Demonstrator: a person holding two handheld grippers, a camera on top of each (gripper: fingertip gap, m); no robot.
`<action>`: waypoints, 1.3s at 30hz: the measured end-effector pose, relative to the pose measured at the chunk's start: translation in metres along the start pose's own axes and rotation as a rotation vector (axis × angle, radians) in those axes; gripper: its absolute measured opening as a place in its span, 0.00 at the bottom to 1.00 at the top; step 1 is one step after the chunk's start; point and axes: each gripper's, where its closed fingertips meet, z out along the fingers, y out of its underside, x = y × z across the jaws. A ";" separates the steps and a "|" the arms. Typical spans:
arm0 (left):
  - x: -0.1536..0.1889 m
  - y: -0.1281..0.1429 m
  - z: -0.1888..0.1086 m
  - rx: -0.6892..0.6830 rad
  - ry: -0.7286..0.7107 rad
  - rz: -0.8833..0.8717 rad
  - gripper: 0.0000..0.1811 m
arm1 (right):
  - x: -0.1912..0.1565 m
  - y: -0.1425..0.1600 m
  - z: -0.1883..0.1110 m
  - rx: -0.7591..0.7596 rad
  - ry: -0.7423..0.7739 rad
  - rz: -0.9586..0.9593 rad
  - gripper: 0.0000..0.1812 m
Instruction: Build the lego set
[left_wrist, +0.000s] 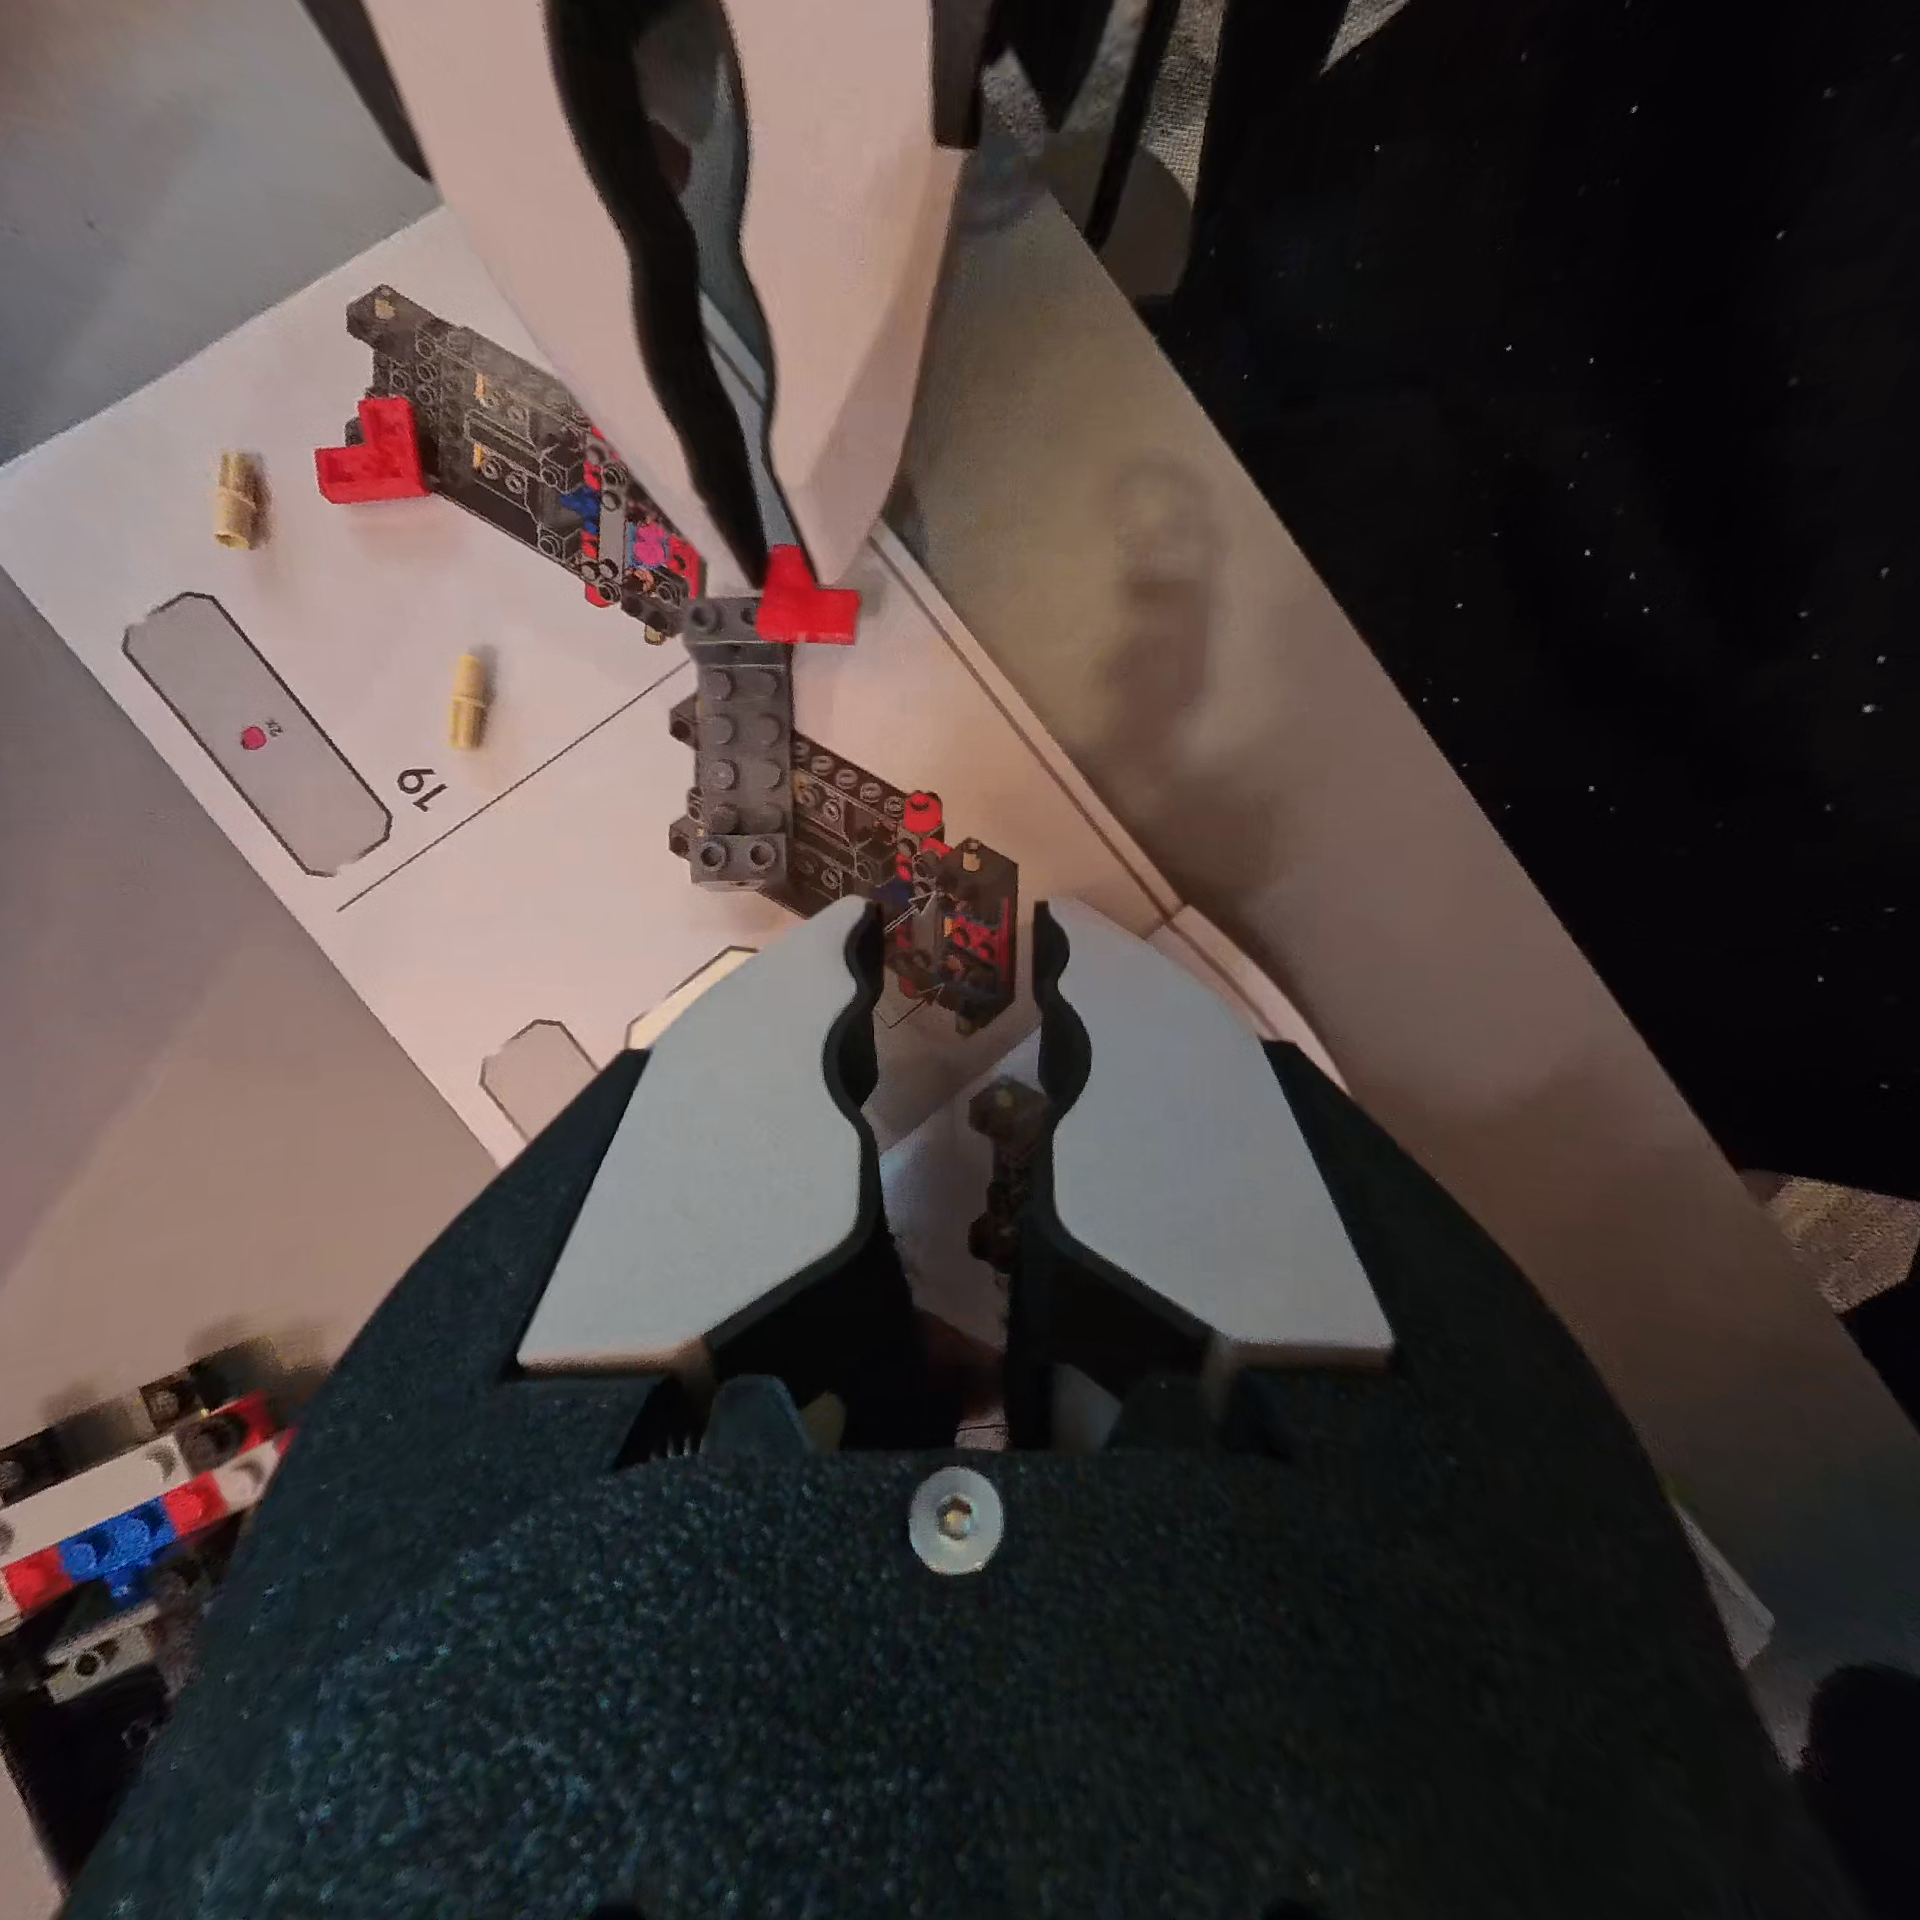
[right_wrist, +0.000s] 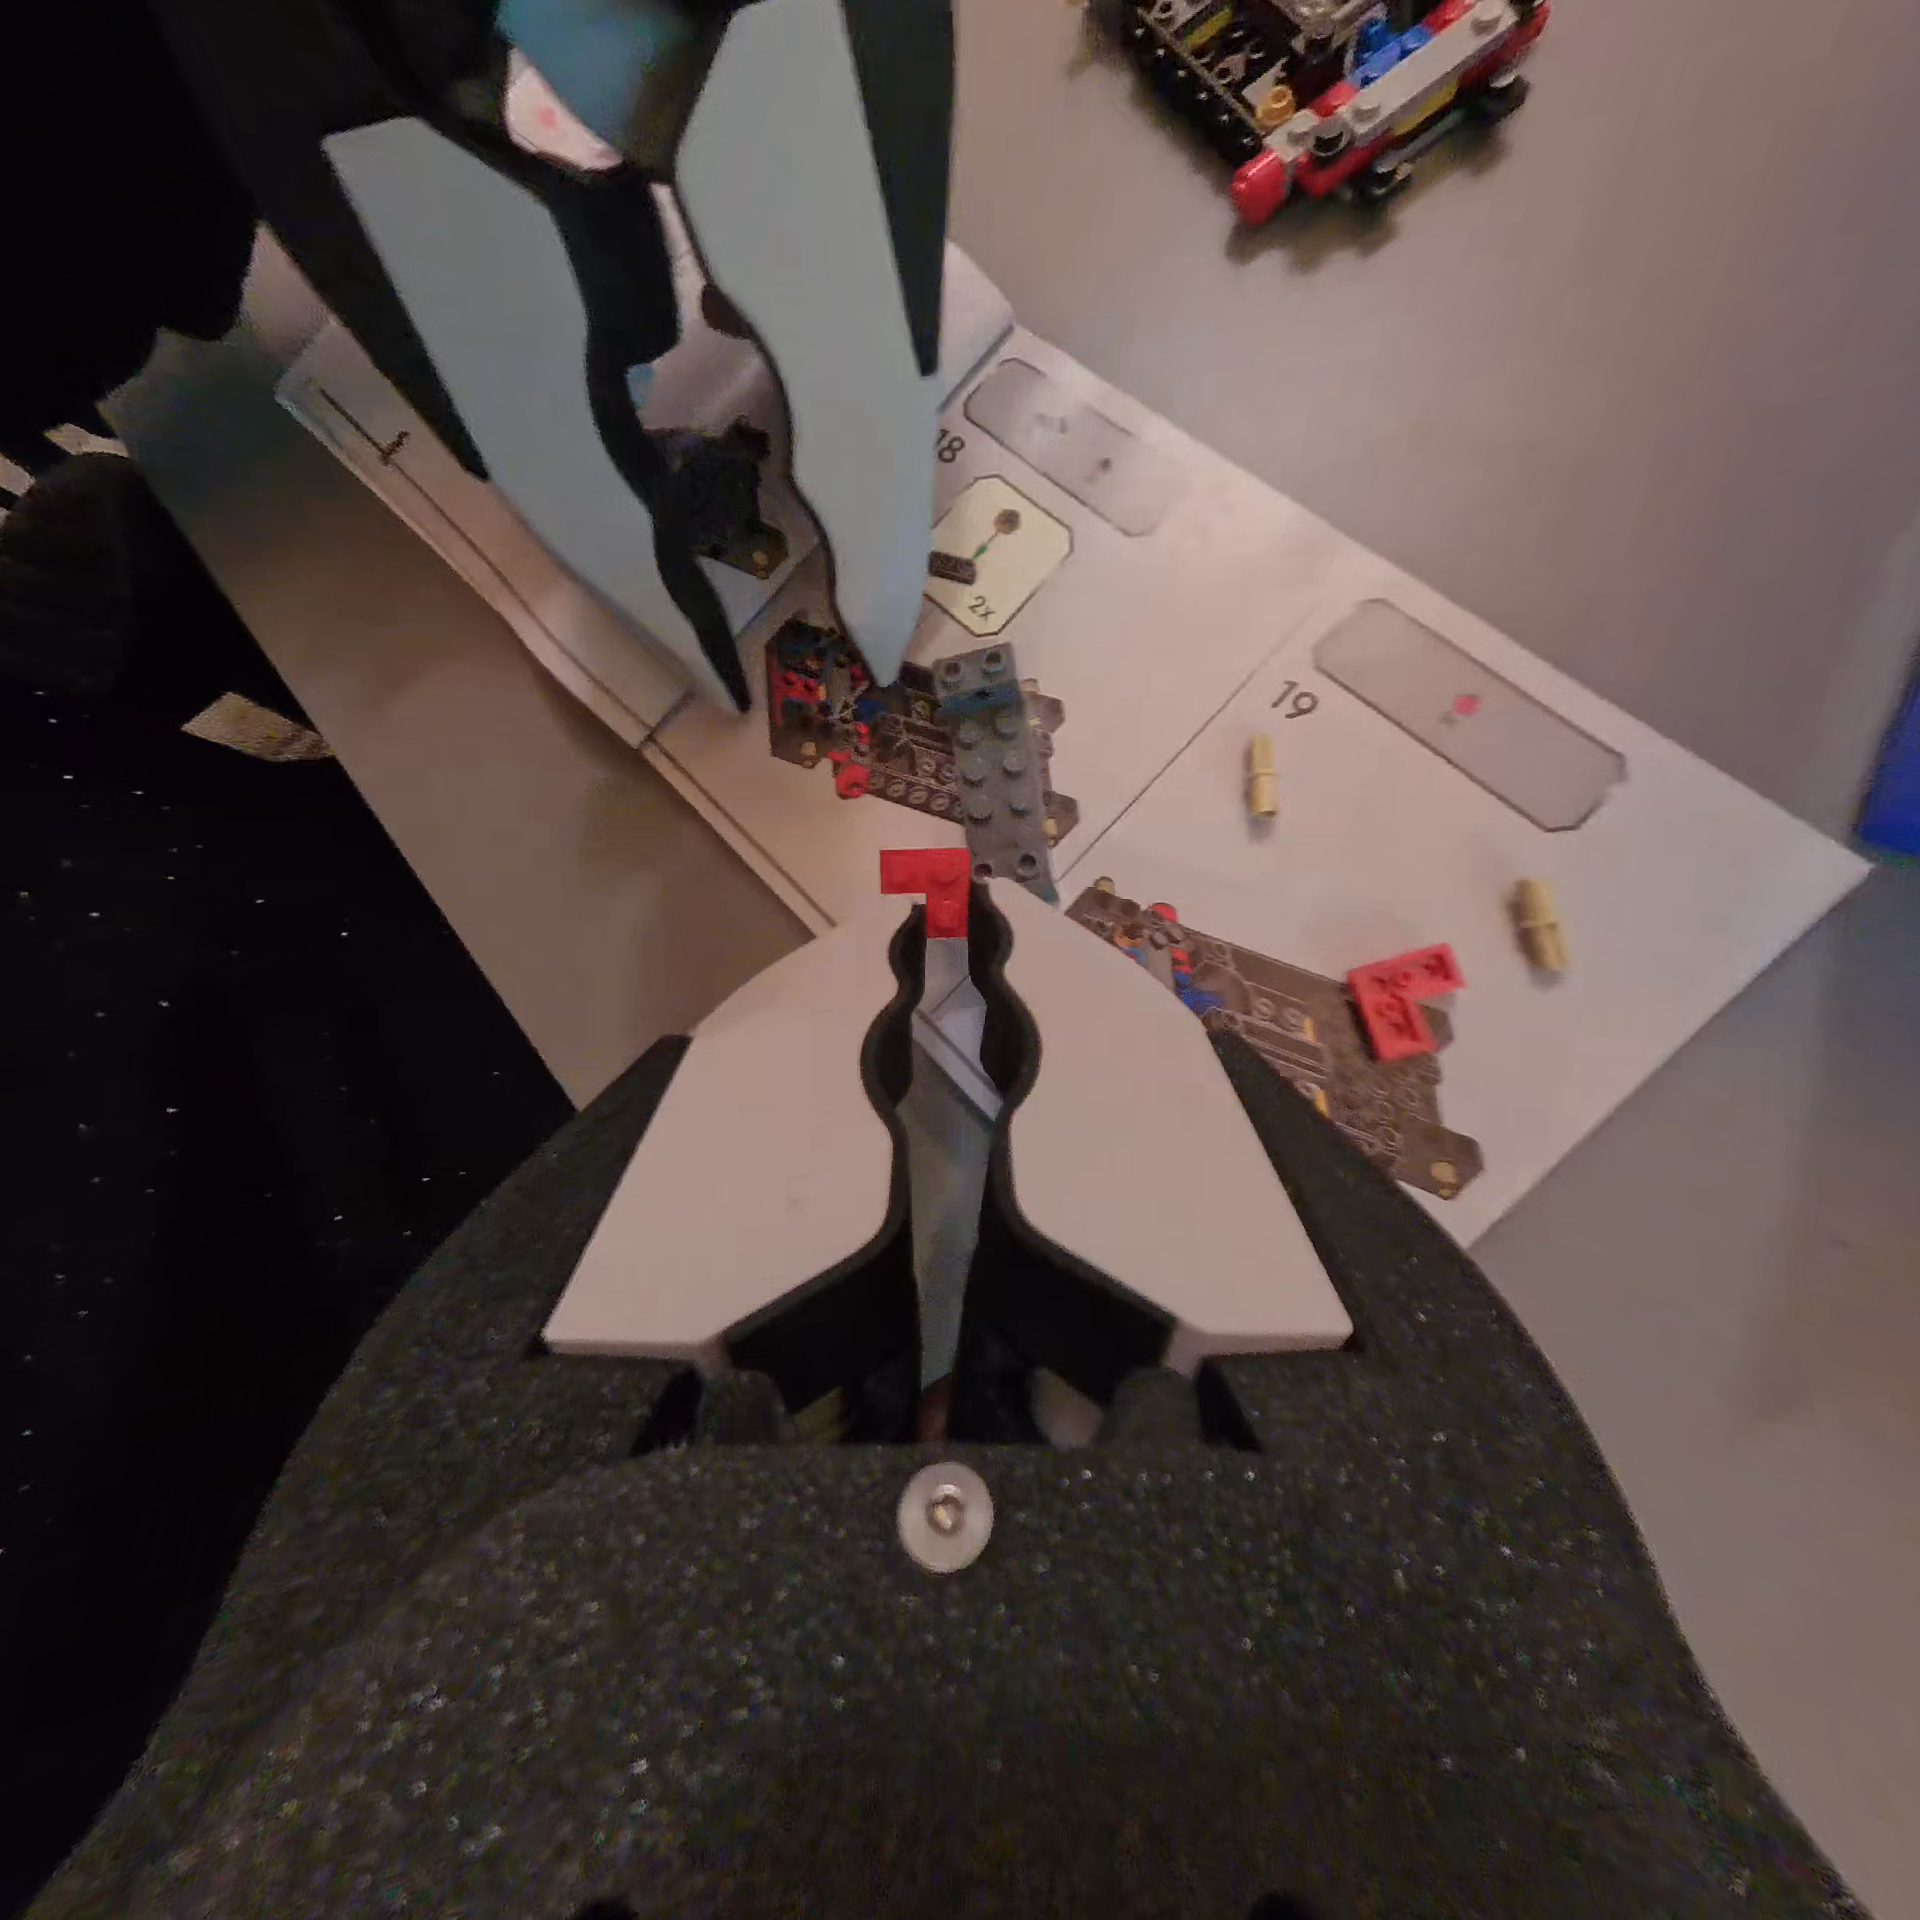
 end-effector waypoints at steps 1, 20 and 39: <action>0.002 -0.001 0.000 0.005 -0.006 0.002 0.15 | 0.002 -0.001 -0.001 -0.002 0.012 -0.011 0.04; -0.002 0.016 -0.139 0.194 -0.531 -0.208 0.16 | 0.001 -0.035 0.004 -0.079 0.022 -0.235 0.04; -0.006 0.020 -0.124 0.375 -0.566 -0.159 0.15 | -0.001 -0.050 -0.002 0.024 0.025 -0.184 0.04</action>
